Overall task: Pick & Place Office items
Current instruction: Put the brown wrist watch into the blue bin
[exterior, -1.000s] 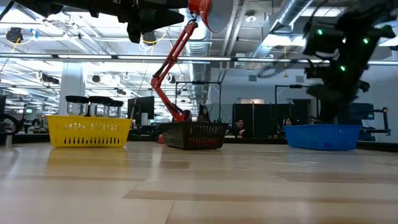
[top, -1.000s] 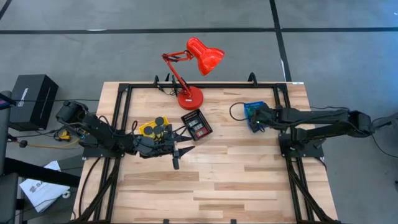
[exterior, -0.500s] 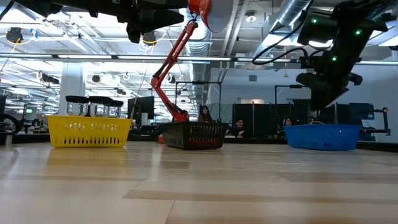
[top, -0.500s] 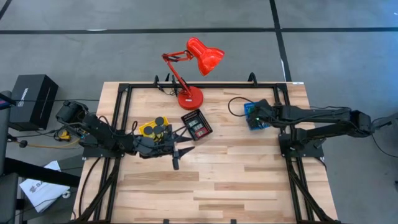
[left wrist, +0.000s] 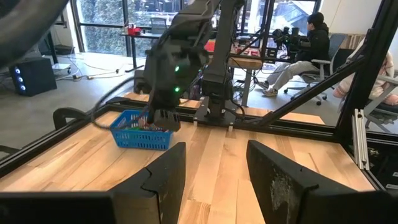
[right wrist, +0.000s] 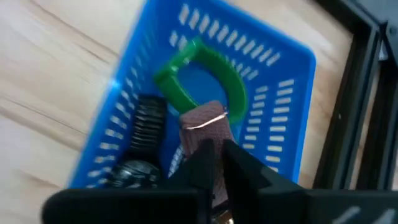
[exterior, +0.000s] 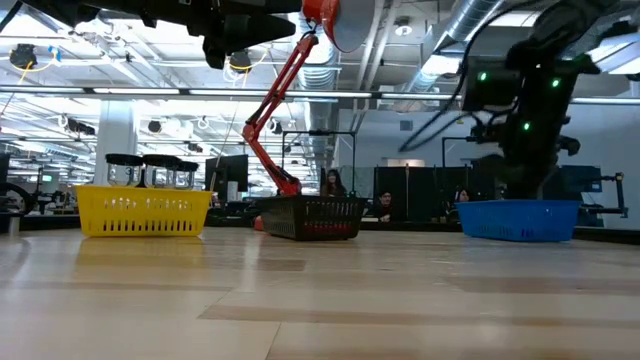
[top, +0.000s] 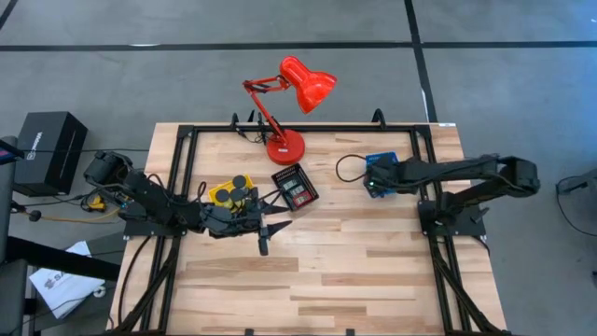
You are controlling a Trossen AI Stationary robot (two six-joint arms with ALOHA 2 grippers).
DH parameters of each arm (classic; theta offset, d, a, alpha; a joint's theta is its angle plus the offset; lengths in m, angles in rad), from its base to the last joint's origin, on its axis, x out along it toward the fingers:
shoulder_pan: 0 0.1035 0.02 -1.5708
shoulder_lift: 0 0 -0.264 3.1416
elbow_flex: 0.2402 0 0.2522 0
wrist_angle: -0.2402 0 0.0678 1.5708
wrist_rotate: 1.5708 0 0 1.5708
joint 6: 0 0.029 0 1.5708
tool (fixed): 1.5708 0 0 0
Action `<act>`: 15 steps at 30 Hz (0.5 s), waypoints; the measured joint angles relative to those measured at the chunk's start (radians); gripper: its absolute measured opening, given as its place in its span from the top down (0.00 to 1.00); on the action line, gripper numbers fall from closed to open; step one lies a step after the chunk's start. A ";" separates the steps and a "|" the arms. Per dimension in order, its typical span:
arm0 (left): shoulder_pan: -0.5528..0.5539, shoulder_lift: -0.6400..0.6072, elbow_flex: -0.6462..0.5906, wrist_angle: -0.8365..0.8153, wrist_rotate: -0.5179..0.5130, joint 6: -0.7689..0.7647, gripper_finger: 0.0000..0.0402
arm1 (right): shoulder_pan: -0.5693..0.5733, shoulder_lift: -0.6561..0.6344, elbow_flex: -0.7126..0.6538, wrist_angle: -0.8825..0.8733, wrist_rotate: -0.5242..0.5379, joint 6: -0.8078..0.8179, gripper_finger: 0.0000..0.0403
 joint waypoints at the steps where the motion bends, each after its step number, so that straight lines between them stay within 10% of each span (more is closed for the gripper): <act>1: 0.000 0.000 0.000 -0.001 0.000 0.000 0.59 | -0.008 0.021 0.000 -0.003 -0.005 0.000 0.95; 15: 0.001 0.000 0.000 0.000 0.001 0.000 0.59 | -0.108 0.145 0.020 -0.004 -0.151 -0.062 0.99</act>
